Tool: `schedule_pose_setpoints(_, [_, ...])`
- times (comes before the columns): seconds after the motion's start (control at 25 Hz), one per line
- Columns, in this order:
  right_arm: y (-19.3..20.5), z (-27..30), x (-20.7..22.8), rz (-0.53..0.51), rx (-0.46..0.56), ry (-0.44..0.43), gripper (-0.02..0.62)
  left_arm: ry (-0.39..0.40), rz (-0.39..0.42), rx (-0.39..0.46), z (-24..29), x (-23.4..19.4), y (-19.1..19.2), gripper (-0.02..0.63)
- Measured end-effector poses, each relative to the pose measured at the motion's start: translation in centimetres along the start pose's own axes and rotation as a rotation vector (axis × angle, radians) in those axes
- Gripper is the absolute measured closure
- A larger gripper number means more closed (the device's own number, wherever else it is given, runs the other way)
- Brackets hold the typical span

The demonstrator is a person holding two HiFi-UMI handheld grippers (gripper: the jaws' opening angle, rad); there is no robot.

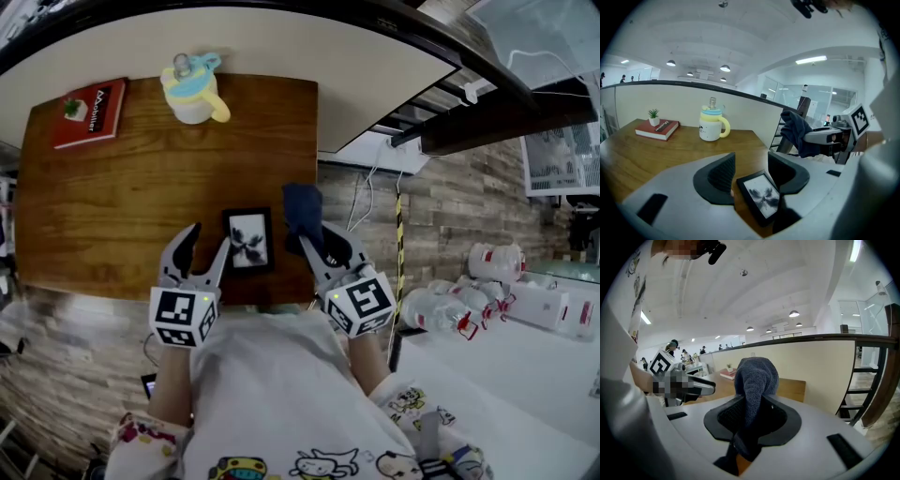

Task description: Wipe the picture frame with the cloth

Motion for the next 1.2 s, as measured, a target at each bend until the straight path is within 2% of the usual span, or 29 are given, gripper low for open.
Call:
schedule_pose_setpoints(0.6, [3.7, 2.4, 0.6, 0.04, -0.071, -0.002, 0.526, 0.052, -0.029, -0.198, 4.0, -0.5, 7.1, 0.408])
schedule_pose_setpoints(0.96, [5.7, 3.3, 0.6, 0.075, -0.095, 0.001, 0.525, 0.058, -0.052, -0.283, 5.1, -1.2, 10.5, 0.442])
schedule_pose_setpoints(1.2, [6.4, 3.4, 0.5, 0.09, -0.105, -0.001, 0.525, 0.066, -0.072, -0.309, 5.3, -1.0, 11.6, 0.465])
Point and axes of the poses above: the fingertips, and each gripper's own axes: z forward along the fingers, x to its right, y out of its underside, the point moved 8 cm from there along -z, backward along the fingers, and after that the axes turned 3 degrees about x, right-handed, at the moved point
